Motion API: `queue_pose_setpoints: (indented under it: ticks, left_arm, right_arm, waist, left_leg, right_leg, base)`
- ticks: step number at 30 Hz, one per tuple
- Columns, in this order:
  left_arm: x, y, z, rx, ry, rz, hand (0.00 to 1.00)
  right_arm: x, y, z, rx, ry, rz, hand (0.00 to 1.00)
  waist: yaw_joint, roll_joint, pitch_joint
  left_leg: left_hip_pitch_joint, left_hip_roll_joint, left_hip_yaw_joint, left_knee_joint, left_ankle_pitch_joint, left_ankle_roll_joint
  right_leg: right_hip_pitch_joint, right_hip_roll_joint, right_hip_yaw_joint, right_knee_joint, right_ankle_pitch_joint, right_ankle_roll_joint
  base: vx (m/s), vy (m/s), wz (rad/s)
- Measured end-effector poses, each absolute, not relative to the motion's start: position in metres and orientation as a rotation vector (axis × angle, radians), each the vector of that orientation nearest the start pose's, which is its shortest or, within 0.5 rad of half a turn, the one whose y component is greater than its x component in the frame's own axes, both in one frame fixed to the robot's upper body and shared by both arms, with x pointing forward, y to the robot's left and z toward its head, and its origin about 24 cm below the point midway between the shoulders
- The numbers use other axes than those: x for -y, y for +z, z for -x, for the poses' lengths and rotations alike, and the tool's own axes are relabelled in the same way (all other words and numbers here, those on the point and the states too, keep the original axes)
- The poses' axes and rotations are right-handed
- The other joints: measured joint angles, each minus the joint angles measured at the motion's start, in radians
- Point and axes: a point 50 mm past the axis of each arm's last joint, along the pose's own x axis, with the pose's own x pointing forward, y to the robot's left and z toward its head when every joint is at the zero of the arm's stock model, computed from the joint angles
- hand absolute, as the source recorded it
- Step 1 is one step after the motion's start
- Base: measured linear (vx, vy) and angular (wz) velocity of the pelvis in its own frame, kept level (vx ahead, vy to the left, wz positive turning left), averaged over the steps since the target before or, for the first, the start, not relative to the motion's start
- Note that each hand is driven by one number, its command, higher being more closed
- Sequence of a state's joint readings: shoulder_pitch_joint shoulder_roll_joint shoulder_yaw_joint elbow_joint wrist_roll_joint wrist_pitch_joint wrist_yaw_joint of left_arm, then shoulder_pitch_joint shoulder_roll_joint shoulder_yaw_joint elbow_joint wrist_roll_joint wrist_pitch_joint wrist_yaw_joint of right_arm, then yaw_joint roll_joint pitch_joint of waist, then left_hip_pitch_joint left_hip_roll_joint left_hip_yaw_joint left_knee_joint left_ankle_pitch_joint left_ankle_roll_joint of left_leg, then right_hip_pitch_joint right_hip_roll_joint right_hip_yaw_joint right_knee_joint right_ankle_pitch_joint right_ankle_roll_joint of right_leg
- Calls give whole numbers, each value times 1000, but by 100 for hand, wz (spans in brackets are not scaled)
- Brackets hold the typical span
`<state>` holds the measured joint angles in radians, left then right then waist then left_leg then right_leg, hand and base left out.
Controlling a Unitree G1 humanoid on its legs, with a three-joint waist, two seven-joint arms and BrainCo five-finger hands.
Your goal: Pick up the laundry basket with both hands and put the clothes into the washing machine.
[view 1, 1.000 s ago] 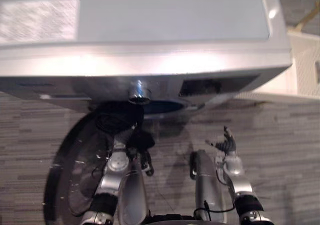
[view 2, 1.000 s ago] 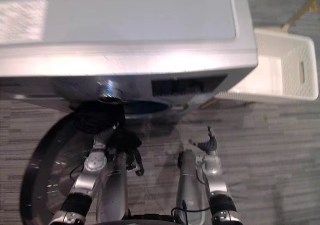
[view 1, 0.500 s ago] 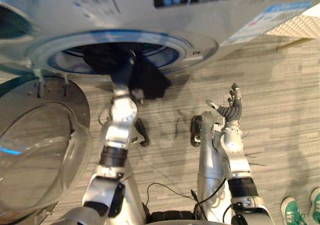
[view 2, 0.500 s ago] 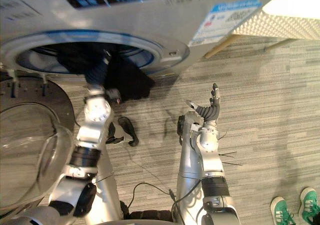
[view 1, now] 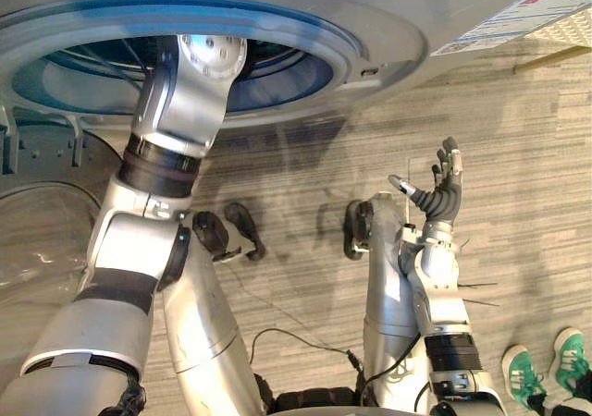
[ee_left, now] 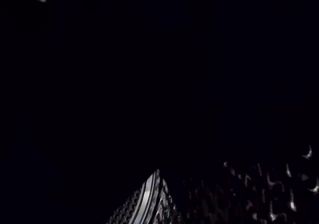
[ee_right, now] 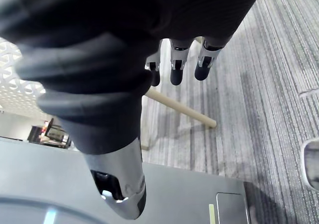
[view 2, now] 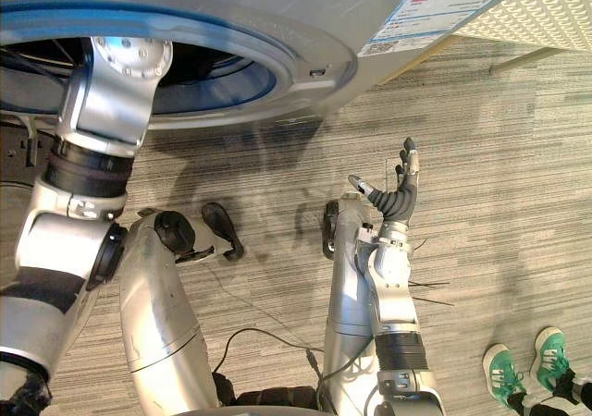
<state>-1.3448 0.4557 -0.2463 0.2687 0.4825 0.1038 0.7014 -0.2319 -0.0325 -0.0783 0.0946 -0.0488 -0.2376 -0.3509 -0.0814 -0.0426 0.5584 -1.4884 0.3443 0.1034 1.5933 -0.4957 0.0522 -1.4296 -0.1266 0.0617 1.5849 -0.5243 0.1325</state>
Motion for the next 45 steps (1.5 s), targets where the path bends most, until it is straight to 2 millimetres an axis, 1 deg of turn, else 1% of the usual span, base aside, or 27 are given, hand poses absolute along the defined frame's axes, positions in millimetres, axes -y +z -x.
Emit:
queue_pose_setpoints:
  ticks: [1, 4, 6, 10, 12, 15, 18, 19, 20, 21, 22, 24, 25, 26, 27, 28, 30, 31, 32, 33, 35, 36, 38, 39, 40, 42, 45]
  left_arm:
    - [-117, 416, -309, 1295, 693, -607, 0]
    - [-119, 409, -325, 1203, 641, -690, 0]
    - [-116, 399, -340, 1112, 560, -817, 0]
    - [-112, 384, -357, 980, 441, -941, 0]
    - [-114, 378, -361, 945, 406, -961, 0]
    - [-120, 361, -368, 880, 371, -972, 0]
    - [-133, 329, -373, 795, 360, -858, 0]
    - [-138, 315, -373, 762, 351, -811, 0]
    - [-143, 294, -371, 722, 338, -742, 0]
    - [-146, 271, -370, 674, 326, -676, 0]
    - [-147, 257, -369, 638, 312, -633, 0]
    - [-157, 197, -363, 463, 299, -488, 0]
    - [-159, 174, -359, 389, 299, -442, 0]
    - [-160, 147, -352, 305, 289, -389, 0]
    - [-160, 108, -339, 188, 273, -316, 0]
    - [-161, 91, -331, 136, 270, -285, 0]
    - [-164, 32, -297, -72, 262, -165, 0]
    - [-165, 19, -287, -116, 262, -145, 0]
    - [-166, -4, -269, -201, 254, -123, 0]
    - [-168, -14, -261, -239, 258, -118, 0]
    - [-177, -49, -228, -382, 275, -122, 0]
    - [-179, -56, -220, -416, 280, -123, 0]
    - [-188, -81, -191, -539, 304, -120, 0]
    - [-189, -87, -185, -571, 308, -124, 0]
    - [-194, -99, -173, -637, 317, -130, 0]
    - [-197, -116, -155, -739, 316, -127, 0]
    - [-204, -125, -144, -799, 317, -151, 0]
  right_arm:
    - [173, 103, -288, 377, -357, 10, 0]
    - [175, 104, -289, 380, -356, 21, 0]
    - [175, 103, -289, 374, -338, 26, 0]
    - [174, 102, -290, 360, -300, 28, 0]
    - [174, 102, -290, 353, -290, 31, 0]
    - [173, 100, -291, 342, -269, 24, 0]
    - [172, 92, -291, 308, -262, 29, 0]
    - [173, 88, -291, 288, -263, 30, 0]
    - [173, 82, -290, 258, -266, 33, 0]
    - [175, 75, -287, 228, -272, 35, 0]
    - [175, 71, -286, 208, -275, 37, 0]
    - [174, 55, -283, 124, -278, 32, 0]
    - [176, 49, -281, 100, -283, 34, 0]
    - [178, 40, -277, 62, -293, 37, 0]
    - [184, 25, -270, -7, -315, 39, 0]
    - [186, 18, -266, -42, -325, 40, 0]
    - [194, -9, -253, -168, -354, 46, 0]
    - [195, -16, -248, -204, -357, 49, 0]
    - [198, -33, -236, -283, -359, 55, 0]
    - [198, -41, -231, -321, -356, 57, 0]
    - [198, -67, -207, -453, -360, 61, 0]
    - [198, -73, -200, -480, -364, 62, 0]
    - [201, -89, -181, -567, -376, 67, 0]
    - [201, -94, -176, -592, -376, 68, 0]
    - [201, -103, -167, -646, -379, 70, 0]
    - [204, -118, -153, -742, -387, 73, 0]
    - [208, -127, -149, -804, -384, 73, 0]
  waist:
    - [0, 0, 0]
    - [-4, -1, 0]
    - [0, -18, 2]
    - [0, -20, 1]
    - [2, -20, 1]
    - [5, -21, 0]
    - [10, -25, -3]
    - [11, -27, -4]
    - [20, -29, -6]
    - [36, -29, -7]
    - [43, -31, -9]
    - [53, -40, -20]
    - [59, -41, -25]
    - [65, -44, -45]
    - [70, -45, -99]
    - [71, -45, -119]
    - [78, -47, -126]
    - [86, -47, -134]
    - [97, -45, -170]
    - [98, -44, -182]
    - [101, -39, -240]
    - [101, -39, -255]
    - [102, -27, -314]
    - [103, -23, -329]
    - [103, -17, -360]
    - [103, -4, -388]
    - [100, 7, -396]
  left_leg:
    - [-3, -2, -3, 0, 2, -1]
    - [-16, -16, -19, 0, 9, -5]
    - [-17, -19, -23, 2, 17, -6]
    - [-16, -34, -36, 0, 27, -11]
    - [-8, -38, -37, -6, 34, -8]
    - [27, -48, -37, -39, 47, -14]
    - [96, -60, -39, -117, 74, -26]
    - [125, -66, -41, -149, 87, -33]
    - [165, -69, -46, -192, 99, -41]
    - [210, -69, -50, -236, 111, -53]
    - [236, -70, -51, -261, 118, -58]
    - [342, -81, -57, -359, 142, -82]
    - [385, -81, -58, -395, 150, -89]
    - [425, -83, -57, -433, 157, -99]
    - [457, -85, -48, -484, 168, -105]
    - [481, -87, -47, -512, 175, -109]
    - [651, -102, -32, -627, 195, -120]
    - [695, -103, -23, -660, 200, -123]
    - [765, -107, -4, -728, 212, -123]
    - [804, -113, 2, -765, 221, -125]
    - [947, -125, 28, -902, 254, -125]
    - [978, -130, 36, -934, 261, -123]
    - [1075, -148, 58, -1040, 287, -118]
    - [1097, -154, 64, -1072, 297, -115]
    - [1136, -169, 70, -1137, 322, -112]
    - [1233, -200, 105, -1276, 378, -105]
    - [1298, -225, 148, -1393, 430, -97]
  right_leg:
    - [0, -1, -2, 0, 0, -1]
    - [0, -15, -16, 9, -6, -8]
    - [1, -18, -18, 19, -10, -13]
    - [16, -33, -30, 26, -20, -13]
    - [25, -34, -32, 23, -20, -13]
    - [62, -38, -39, -4, -20, -13]
    - [139, -49, -71, -75, -10, -31]
    - [171, -51, -83, -104, -6, -36]
    - [216, -51, -101, -145, 0, -46]
    - [265, -50, -120, -188, 7, -57]
    - [291, -50, -126, -210, 9, -60]
    - [404, -51, -158, -298, 18, -76]
    - [449, -51, -169, -333, 22, -80]
    - [489, -50, -180, -370, 27, -85]
    - [523, -49, -196, -419, 35, -90]
    - [547, -48, -202, -444, 39, -90]
    - [716, -50, -224, -559, 58, -88]
    - [755, -50, -226, -591, 66, -86]
    - [819, -48, -230, -660, 84, -82]
    - [858, -49, -235, -696, 94, -79]
    - [1002, -46, -257, -850, 143, -69]
    - [1033, -46, -259, -885, 155, -64]
    - [1137, -44, -274, -1020, 204, -48]
    - [1158, -45, -275, -1057, 220, -45]
    - [1200, -44, -278, -1138, 255, -36]
    - [1289, -44, -270, -1299, 336, -22]
    - [1329, -41, -237, -1411, 407, -12]
  base:
    - [29, -21, 8]
    - [18, -18, 17]
    - [10, -34, 12]
    - [12, -25, 15]
    - [23, -29, 9]
    - [29, -38, 10]
    - [50, -52, 17]
    - [66, -70, 19]
    - [69, -73, 19]
    - [88, -90, 15]
    - [83, -82, 18]
    - [101, -95, 24]
    - [115, -81, 18]
    - [127, -74, 14]
    - [151, -65, 13]
    - [187, -50, 18]
    - [207, -30, 21]
    - [188, -7, 7]
    - [151, 10, 0]
    - [204, 30, 7]
    - [199, 51, 6]
    - [209, 71, 0]
    - [153, 62, -2]
    - [120, 80, -6]
    - [163, 98, -6]
    - [145, 103, -16]
    - [51, 56, -33]
